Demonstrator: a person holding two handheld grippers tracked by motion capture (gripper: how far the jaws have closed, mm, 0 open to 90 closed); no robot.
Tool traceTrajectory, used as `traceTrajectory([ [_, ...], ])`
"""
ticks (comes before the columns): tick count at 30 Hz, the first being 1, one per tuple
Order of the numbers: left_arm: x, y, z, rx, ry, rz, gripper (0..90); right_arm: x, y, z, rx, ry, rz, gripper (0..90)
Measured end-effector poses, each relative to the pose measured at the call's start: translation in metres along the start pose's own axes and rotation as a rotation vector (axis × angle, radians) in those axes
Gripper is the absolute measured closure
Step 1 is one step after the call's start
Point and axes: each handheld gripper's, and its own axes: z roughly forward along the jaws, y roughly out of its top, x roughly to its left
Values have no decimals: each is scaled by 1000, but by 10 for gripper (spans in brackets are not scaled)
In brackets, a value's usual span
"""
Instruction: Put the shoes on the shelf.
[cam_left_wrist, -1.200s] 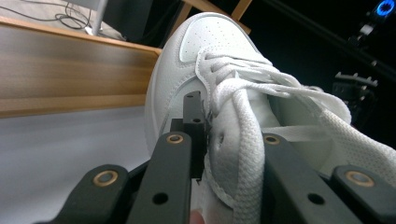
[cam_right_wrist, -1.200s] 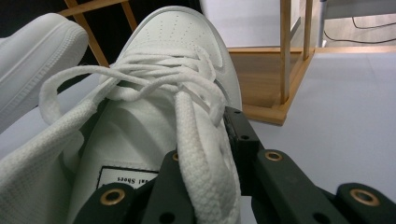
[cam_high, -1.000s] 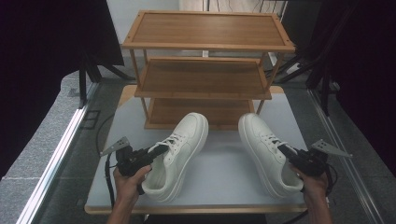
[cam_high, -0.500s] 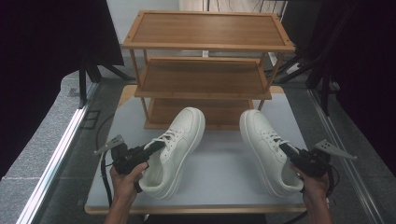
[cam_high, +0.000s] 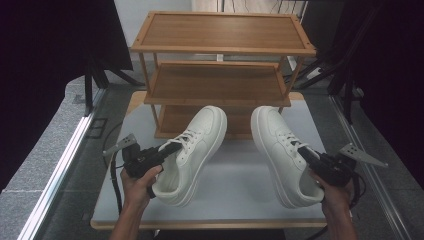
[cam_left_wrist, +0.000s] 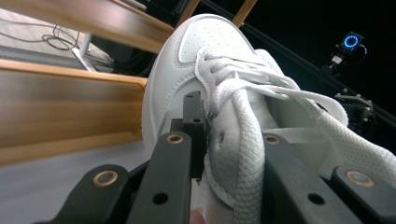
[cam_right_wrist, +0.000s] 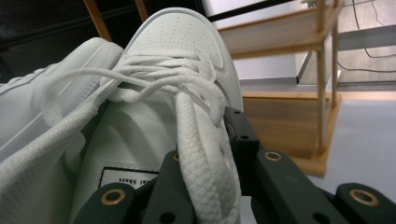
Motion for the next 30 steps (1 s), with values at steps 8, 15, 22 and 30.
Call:
traceTrajectory([
  [8,-6,23,5,-33,-37,-20,814,17,31,6,-28,8,-20,824],
  [15,-5,35,11,-44,-23,-33,813,25,48,17,-48,-36,-14,824],
  [22,-4,53,23,-38,-12,-31,812,27,68,34,-31,-60,2,824],
  [30,-4,73,35,-30,6,-18,812,22,75,47,-30,-76,70,823],
])
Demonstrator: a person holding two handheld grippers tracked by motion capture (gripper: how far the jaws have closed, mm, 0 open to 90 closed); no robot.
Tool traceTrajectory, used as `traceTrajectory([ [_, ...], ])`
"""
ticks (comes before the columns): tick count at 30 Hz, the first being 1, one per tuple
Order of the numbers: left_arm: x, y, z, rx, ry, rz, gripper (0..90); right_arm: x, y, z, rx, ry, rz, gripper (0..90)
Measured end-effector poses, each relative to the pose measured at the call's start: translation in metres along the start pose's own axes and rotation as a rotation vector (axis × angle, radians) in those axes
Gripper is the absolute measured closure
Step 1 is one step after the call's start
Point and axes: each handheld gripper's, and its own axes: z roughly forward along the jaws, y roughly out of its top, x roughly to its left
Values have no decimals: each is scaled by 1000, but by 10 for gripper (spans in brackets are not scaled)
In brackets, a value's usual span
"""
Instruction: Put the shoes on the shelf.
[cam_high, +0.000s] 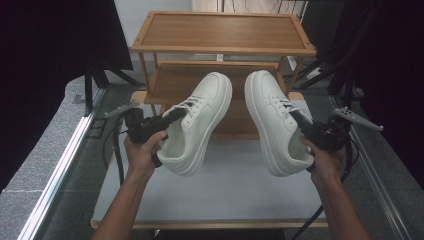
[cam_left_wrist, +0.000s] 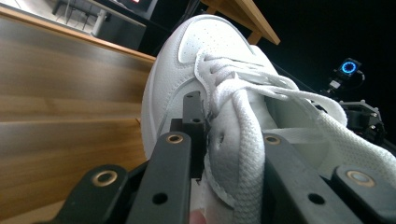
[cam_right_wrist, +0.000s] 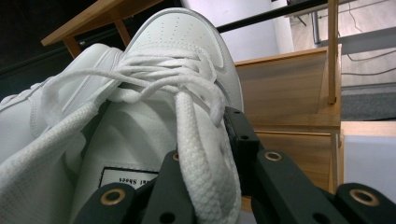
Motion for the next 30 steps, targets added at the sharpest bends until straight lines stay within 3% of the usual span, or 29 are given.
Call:
traceTrajectory([
  [5,2,6,9,10,2,-14,812,0,4,7,12,-8,8,821],
  [10,1,16,21,18,18,11,812,-1,8,24,24,-34,38,821],
  [15,5,24,30,23,24,9,811,-1,14,39,38,-66,55,821],
  [30,26,36,38,-29,89,-68,810,1,33,64,49,-130,42,820],
])
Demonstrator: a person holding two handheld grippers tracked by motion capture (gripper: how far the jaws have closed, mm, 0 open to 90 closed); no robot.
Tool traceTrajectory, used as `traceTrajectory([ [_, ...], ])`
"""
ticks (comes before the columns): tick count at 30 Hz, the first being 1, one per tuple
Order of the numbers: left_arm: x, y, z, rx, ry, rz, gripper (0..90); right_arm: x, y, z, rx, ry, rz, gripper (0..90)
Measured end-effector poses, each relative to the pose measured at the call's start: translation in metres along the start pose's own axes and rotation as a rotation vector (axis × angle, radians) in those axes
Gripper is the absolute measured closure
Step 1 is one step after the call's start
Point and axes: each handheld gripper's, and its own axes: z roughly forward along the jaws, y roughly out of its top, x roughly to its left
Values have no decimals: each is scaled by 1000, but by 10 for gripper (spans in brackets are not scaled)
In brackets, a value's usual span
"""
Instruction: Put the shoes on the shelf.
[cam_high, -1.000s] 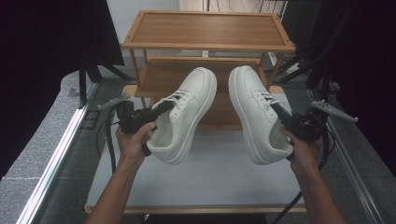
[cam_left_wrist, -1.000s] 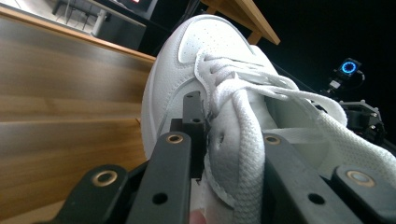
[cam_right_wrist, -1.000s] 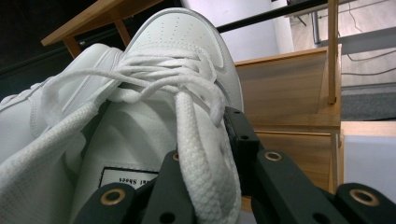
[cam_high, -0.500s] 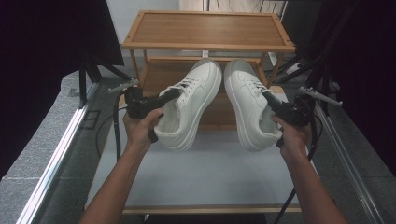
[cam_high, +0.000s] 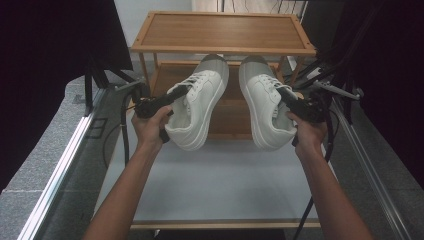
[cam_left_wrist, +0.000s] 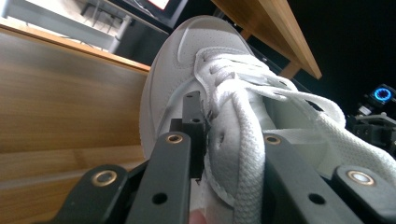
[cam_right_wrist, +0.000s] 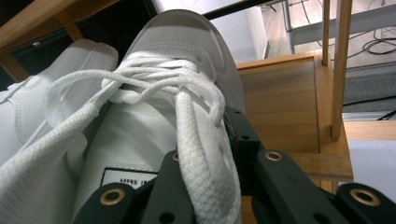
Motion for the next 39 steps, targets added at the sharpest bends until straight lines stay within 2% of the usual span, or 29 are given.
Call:
traceTrajectory([
  [8,5,3,5,-20,20,-31,808,6,5,16,-1,-17,8,818],
  [16,11,6,17,-37,83,-73,808,15,9,34,13,-39,0,815],
  [30,14,12,28,-37,113,-87,806,20,15,49,19,-60,0,813],
  [35,13,10,36,-47,135,-92,806,24,13,58,10,-76,38,809],
  [39,12,9,43,-46,154,-95,805,26,12,63,15,-78,34,806],
])
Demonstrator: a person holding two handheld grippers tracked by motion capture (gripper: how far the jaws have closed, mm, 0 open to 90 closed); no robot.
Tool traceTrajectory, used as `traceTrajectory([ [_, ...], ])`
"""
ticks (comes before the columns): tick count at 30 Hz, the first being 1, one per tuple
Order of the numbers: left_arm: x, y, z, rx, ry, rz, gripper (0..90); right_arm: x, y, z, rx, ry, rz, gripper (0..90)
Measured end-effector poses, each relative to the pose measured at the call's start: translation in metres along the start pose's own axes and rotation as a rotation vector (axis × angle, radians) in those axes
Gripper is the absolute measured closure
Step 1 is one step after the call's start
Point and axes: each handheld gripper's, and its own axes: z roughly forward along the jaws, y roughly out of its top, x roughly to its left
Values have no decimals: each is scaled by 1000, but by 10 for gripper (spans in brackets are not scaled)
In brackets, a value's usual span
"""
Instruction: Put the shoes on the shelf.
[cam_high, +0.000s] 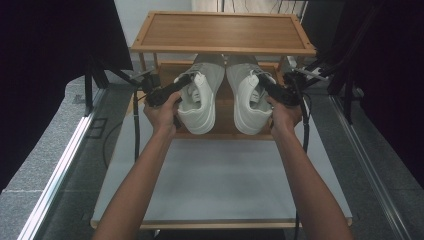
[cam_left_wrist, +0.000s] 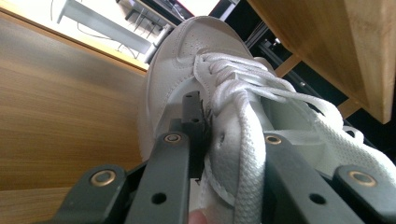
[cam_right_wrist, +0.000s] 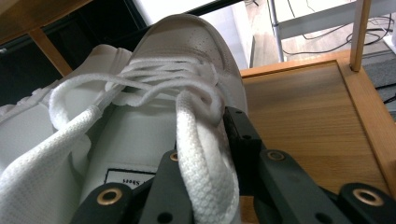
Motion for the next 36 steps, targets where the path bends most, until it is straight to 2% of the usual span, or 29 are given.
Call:
traceTrajectory([
  [5,-5,1,10,-4,34,28,805,2,0,5,-2,-25,14,800],
  [12,-6,3,20,-2,44,16,802,2,0,13,-8,-36,29,796],
  [16,-6,3,25,-7,71,23,801,4,0,19,-7,-46,29,789],
  [17,-6,1,28,-10,89,15,799,5,0,21,-7,-49,33,782],
  [18,-6,1,28,-10,89,15,793,5,0,21,-7,-49,33,782],
  [19,-6,-1,32,-7,110,-1,785,7,-1,23,-7,-52,34,756],
  [22,-8,-3,35,-15,114,-14,759,11,-2,27,-6,-43,34,712],
  [23,-10,-4,39,-11,108,-10,715,14,-4,30,-14,-27,32,652],
  [24,-10,-4,39,-11,108,-10,670,14,-4,30,-14,-27,32,652],
  [25,-11,-4,45,16,63,-11,614,20,-6,33,-17,-19,43,593],
  [26,-11,-4,45,16,63,-11,548,20,-6,33,-17,-19,43,593],
  [27,-15,-4,45,18,42,-23,510,22,-6,33,-16,-21,48,511],
  [28,-15,-4,45,18,42,-23,506,22,-6,33,-16,-21,48,511],
  [29,-18,-2,40,-8,14,-23,498,22,-4,29,-47,13,56,468],
  [31,-21,1,35,-17,7,-4,472,21,0,22,-77,59,70,434],
  [32,-21,1,35,-17,7,-4,469,21,0,22,-77,59,70,434],
  [34,-24,2,26,-16,-3,27,466,21,2,15,-76,56,30,434],
  [35,-25,3,23,-12,-9,39,468,21,1,7,-85,41,-18,442],
  [36,-27,3,18,-10,-14,56,468,21,1,7,-85,41,-18,442],
])
